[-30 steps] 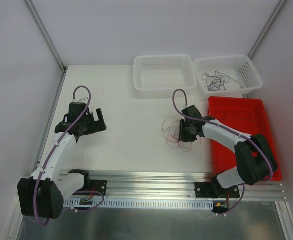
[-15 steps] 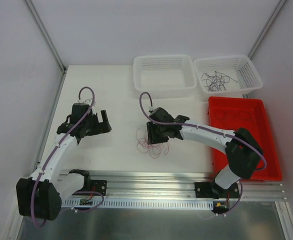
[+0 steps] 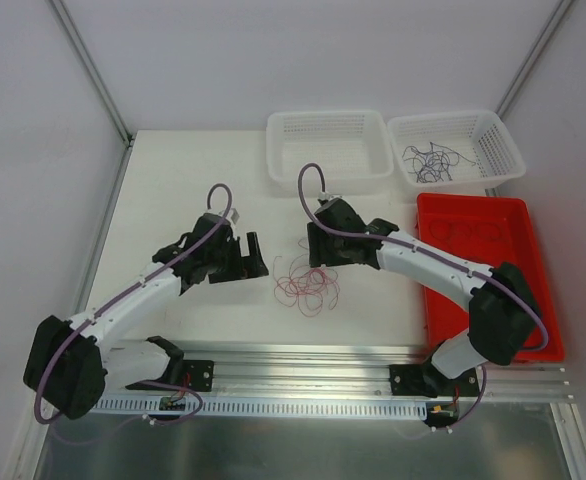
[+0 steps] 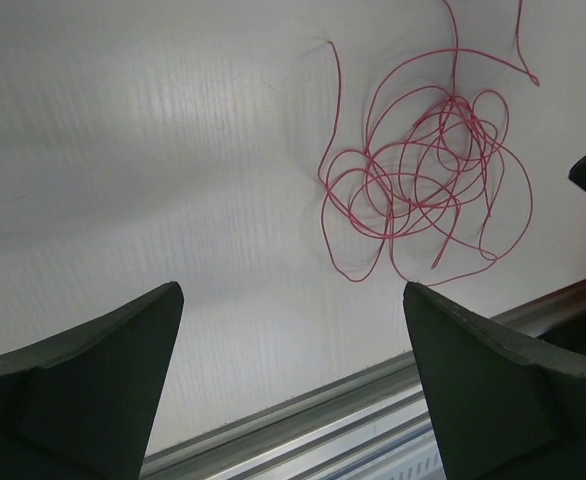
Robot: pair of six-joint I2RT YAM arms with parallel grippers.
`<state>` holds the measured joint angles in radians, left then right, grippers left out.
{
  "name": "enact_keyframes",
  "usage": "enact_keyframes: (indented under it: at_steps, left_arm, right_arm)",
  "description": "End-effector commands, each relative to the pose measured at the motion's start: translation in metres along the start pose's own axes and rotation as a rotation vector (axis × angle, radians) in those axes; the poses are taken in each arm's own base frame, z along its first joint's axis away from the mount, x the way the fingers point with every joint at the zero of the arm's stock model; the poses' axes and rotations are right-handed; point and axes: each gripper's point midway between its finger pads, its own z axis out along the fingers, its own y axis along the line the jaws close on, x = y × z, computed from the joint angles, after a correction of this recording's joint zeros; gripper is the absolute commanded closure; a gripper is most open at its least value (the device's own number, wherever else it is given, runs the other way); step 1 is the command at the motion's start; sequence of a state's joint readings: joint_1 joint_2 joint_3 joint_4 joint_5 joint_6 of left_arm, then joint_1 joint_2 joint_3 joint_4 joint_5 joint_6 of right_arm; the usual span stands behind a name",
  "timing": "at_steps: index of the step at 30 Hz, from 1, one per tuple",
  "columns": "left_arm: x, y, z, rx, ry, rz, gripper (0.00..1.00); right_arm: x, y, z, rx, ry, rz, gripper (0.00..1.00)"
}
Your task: Untangle the cables
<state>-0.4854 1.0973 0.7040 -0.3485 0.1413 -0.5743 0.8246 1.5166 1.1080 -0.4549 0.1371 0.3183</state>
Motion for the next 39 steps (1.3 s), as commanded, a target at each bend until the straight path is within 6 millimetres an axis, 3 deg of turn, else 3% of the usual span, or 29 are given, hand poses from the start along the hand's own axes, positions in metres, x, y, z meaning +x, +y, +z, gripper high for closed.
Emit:
enact_keyframes:
  at_steps: [1,7,10,17,22,27,30,31,34,39]
  left_arm:
    - [-0.008,-0.016,0.018,-0.029,-0.027,-0.054,0.07]
    - [0.002,-0.026,0.047,-0.097,0.019,-0.051,0.16]
    - [0.010,-0.033,0.061,-0.112,0.053,-0.034,0.22]
    - [0.024,-0.043,0.087,-0.145,0.112,-0.014,0.35]
    - [0.038,-0.039,0.096,-0.175,0.151,-0.013,0.44]
    - [0.047,-0.031,0.104,-0.213,0.170,-0.020,0.57]
    - [0.047,-0.027,0.107,-0.232,0.164,-0.019,0.73]
    - [0.048,-0.025,0.106,-0.240,0.161,-0.016,0.85]
    - [0.042,-0.018,0.105,-0.268,0.127,-0.008,1.00]
    - [0.035,-0.011,0.100,-0.295,0.092,0.004,1.00]
  right_arm:
    - [-0.035,-0.002,0.003,0.010,-0.090,-0.105,0.39]
    - [-0.038,-0.016,0.018,-0.062,-0.023,-0.325,0.39]
    - [-0.033,-0.011,0.026,-0.136,0.013,-0.367,0.39]
    - [-0.023,0.003,0.050,-0.240,0.057,-0.394,0.40]
    - [-0.018,-0.001,0.065,-0.253,0.074,-0.369,0.43]
    - [-0.015,0.001,0.068,-0.281,0.077,-0.353,0.48]
    - [-0.016,0.000,0.064,-0.282,0.075,-0.354,0.57]
    - [-0.017,0.000,0.058,-0.283,0.067,-0.355,0.66]
    - [-0.021,-0.006,0.044,-0.269,0.045,-0.357,0.80]
    - [-0.041,-0.023,0.003,-0.239,-0.037,-0.337,0.99]
